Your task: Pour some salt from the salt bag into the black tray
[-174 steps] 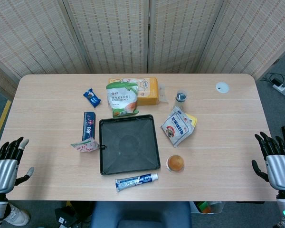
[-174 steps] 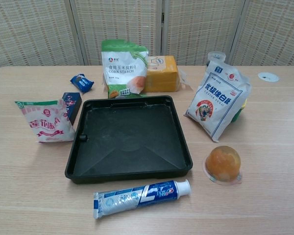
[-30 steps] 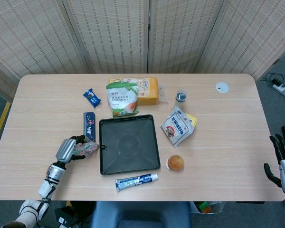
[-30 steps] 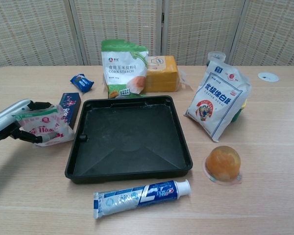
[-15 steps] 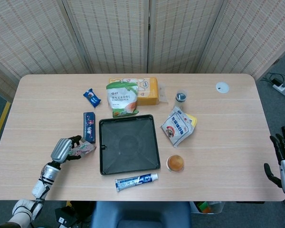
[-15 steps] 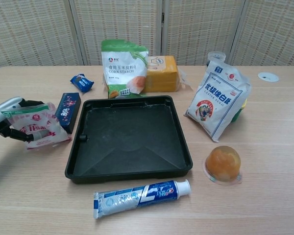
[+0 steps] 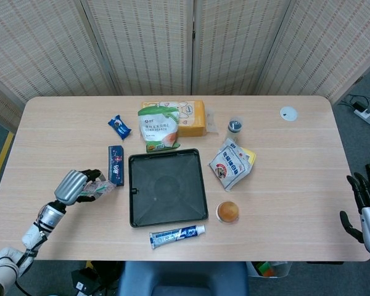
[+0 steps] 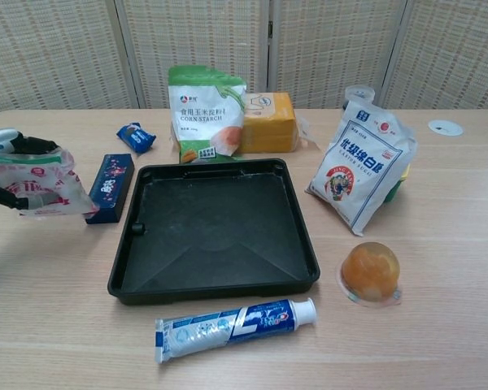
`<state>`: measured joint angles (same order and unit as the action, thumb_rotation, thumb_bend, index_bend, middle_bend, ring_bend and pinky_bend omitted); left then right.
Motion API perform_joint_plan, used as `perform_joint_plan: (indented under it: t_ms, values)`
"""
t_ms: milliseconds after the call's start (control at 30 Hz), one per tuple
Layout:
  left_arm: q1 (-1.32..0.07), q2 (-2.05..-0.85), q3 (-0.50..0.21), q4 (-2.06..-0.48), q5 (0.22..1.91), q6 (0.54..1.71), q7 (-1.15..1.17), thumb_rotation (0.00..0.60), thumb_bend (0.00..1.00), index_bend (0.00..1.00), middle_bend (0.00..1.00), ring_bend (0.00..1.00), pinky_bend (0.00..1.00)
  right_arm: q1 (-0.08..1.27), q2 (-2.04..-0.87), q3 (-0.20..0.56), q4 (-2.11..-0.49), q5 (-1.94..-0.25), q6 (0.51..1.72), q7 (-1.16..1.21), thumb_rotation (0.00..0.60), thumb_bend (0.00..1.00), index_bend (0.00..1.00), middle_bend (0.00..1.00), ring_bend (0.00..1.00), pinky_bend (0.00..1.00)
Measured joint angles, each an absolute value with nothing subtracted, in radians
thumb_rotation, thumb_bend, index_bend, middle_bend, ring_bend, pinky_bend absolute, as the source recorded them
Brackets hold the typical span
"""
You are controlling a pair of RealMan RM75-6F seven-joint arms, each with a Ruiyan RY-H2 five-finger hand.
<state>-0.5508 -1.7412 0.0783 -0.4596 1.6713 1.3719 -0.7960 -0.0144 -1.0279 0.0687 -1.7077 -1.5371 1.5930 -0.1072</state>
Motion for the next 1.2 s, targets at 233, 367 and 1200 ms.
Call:
perform_joint_plan:
  t_ms: [233, 367, 1200]
  values:
    - [-0.621, -1.595, 0.080, -0.702, 1.704, 1.355, -0.555, 0.600, 0.71, 0.59, 0.73, 0.74, 0.73, 0.000, -1.014, 0.075, -1.706, -1.553, 1.588, -0.103, 0.600, 0.42, 0.04, 0.07, 0.13, 0.04]
    - [-0.665, -1.514, 0.076, -0.877, 1.717, 1.302, -0.352, 0.600, 0.71, 0.58, 0.73, 0.74, 0.73, 0.010, -1.010, 0.078, -1.702, -1.560, 1.581, -0.098, 0.600, 0.42, 0.04, 0.07, 0.13, 0.04]
    - [-0.828, -1.391, -0.062, -1.456, 1.429, 0.903, 0.804, 0.600, 0.71, 0.53, 0.73, 0.74, 0.74, 0.015, -1.009, 0.079, -1.654, -1.557, 1.588, -0.041, 0.600, 0.42, 0.04, 0.07, 0.13, 0.04]
